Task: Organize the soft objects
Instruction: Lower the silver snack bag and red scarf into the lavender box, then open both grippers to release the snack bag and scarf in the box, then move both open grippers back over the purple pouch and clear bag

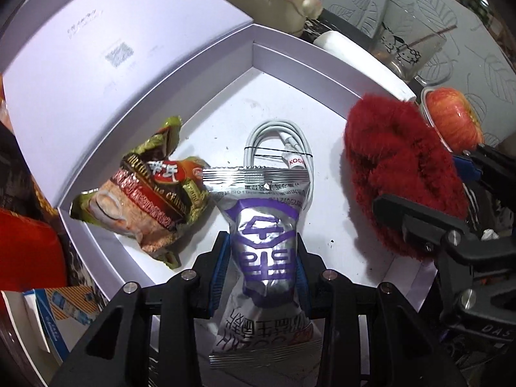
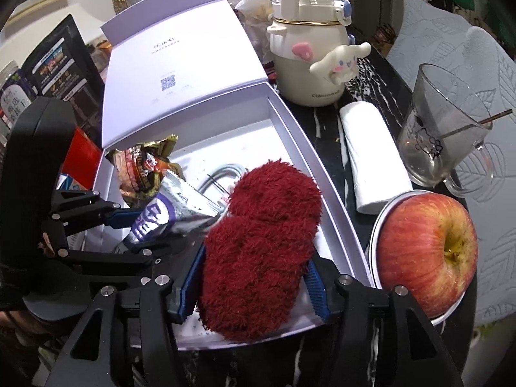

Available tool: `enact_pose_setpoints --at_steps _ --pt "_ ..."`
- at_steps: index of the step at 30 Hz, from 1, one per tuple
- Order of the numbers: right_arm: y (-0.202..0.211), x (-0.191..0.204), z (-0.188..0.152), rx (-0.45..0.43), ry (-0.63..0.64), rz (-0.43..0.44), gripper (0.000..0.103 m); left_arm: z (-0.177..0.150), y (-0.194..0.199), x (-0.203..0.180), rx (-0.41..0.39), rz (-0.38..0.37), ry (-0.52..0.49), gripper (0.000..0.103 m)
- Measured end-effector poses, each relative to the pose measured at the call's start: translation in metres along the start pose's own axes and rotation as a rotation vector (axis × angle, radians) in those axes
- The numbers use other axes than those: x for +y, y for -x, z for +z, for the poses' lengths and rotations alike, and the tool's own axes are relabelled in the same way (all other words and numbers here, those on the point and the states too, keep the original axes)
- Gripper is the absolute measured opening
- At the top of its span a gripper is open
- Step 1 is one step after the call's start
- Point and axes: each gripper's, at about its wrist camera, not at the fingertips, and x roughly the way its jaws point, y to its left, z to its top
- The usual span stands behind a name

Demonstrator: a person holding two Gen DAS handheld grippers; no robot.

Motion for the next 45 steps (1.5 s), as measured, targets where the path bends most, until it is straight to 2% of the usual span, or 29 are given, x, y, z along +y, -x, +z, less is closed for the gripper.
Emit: enact_pose_setpoints --at_steps 2,6,14,21,24,25,27,29,35,38,45 --pt "0.002 0.000 0.000 0.003 0.003 -0.014 0.063 0.000 0.002 0.003 0.001 0.001 0.010 0.037" --pt "0.009 0.002 -0.001 -0.001 0.010 -0.041 0.070 -0.002 0.013 0.000 -0.036 0.068 -0.012 0.054" --pt "0.033 0.007 0.002 -0.044 0.018 -0.069 0.070 -0.006 0.053 -0.005 -0.133 0.083 -0.018 0.055" --pt "0.073 0.016 0.011 -0.129 0.029 -0.089 0.070 0.000 0.097 -0.006 -0.229 0.063 -0.011 0.055" --pt "0.090 0.020 0.015 -0.162 0.033 -0.096 0.070 0.003 0.112 -0.006 -0.268 0.087 -0.019 0.056" --pt "0.094 0.021 0.015 -0.171 0.035 -0.099 0.070 0.002 0.119 -0.007 -0.275 0.095 -0.021 0.056" --pt "0.104 0.024 0.017 -0.192 0.040 -0.105 0.071 0.001 0.128 -0.007 -0.298 0.093 -0.016 0.064" --pt "0.114 0.026 0.016 -0.212 0.045 -0.115 0.071 -0.002 0.142 -0.006 -0.340 0.091 -0.011 0.065" --pt "0.147 0.038 0.010 -0.278 0.087 -0.160 0.071 -0.018 0.184 -0.015 -0.494 0.154 -0.051 0.067" --pt "0.166 0.044 0.004 -0.321 0.110 -0.193 0.075 -0.029 0.204 -0.020 -0.548 0.146 -0.063 0.079" --pt "0.215 0.056 -0.018 -0.422 0.124 -0.221 0.080 -0.054 0.245 -0.039 -0.664 0.133 -0.096 0.080"
